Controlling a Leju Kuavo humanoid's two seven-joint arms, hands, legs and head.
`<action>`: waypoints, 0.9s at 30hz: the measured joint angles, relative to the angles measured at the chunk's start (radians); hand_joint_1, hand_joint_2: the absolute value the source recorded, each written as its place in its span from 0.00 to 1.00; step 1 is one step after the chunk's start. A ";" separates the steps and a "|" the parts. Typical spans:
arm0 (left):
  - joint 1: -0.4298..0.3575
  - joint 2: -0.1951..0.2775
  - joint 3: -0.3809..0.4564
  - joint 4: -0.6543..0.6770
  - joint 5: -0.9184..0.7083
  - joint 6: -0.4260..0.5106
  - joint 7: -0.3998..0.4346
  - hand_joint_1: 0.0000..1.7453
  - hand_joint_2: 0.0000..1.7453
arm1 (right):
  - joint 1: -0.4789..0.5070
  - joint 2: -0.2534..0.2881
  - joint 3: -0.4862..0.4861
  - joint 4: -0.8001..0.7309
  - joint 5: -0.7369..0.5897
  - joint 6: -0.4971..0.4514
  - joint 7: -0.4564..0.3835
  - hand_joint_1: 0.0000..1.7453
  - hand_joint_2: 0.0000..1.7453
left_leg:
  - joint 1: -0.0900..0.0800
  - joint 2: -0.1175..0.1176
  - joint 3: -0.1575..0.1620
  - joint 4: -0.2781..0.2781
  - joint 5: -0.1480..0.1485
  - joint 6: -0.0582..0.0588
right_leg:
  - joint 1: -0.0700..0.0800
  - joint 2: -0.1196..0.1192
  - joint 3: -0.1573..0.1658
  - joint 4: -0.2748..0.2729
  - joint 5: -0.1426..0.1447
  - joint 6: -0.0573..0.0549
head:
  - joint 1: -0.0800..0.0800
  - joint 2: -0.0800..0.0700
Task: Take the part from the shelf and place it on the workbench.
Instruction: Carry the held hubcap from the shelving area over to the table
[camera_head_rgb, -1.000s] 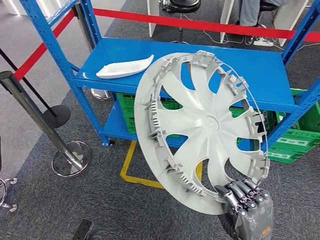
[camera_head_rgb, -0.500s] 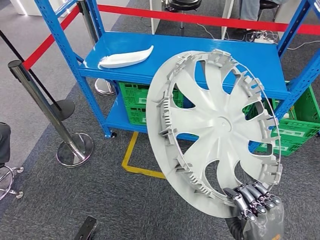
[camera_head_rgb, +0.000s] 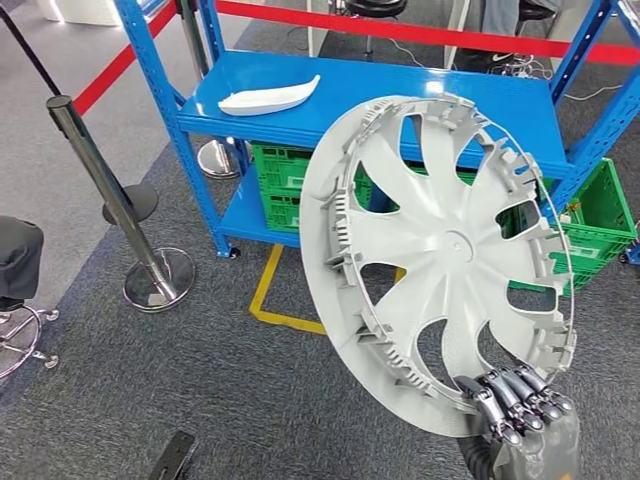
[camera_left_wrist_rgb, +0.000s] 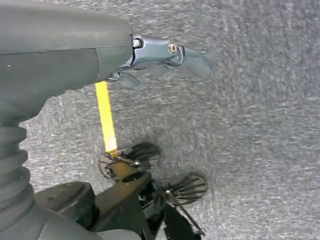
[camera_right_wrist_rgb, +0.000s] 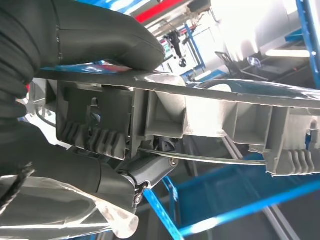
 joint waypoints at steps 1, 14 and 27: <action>-0.001 -0.001 0.000 0.000 -0.002 0.000 0.000 0.00 1.00 | 0.001 0.000 -0.002 -0.002 0.000 0.000 0.000 1.00 1.00 | 0.002 0.002 -0.016 -0.001 0.015 0.006 | 0.000 0.005 -0.014 0.037 -0.047 0.003 | 0.001 0.000; 0.002 -0.002 0.000 -0.001 -0.016 0.000 0.005 0.00 1.00 | 0.018 0.000 -0.010 -0.026 0.006 0.000 0.015 1.00 1.00 | -0.004 -0.003 -0.198 0.082 0.116 -0.020 | 0.003 0.014 0.210 -0.040 -0.130 -0.015 | 0.002 0.000; -0.001 -0.004 0.000 -0.001 -0.022 -0.014 -0.007 0.00 1.00 | 0.028 0.000 -0.010 -0.035 0.012 0.000 0.031 1.00 1.00 | 0.000 -0.004 0.008 0.037 -0.030 -0.017 | 0.011 -0.005 0.048 -0.017 0.002 -0.023 | -0.005 0.000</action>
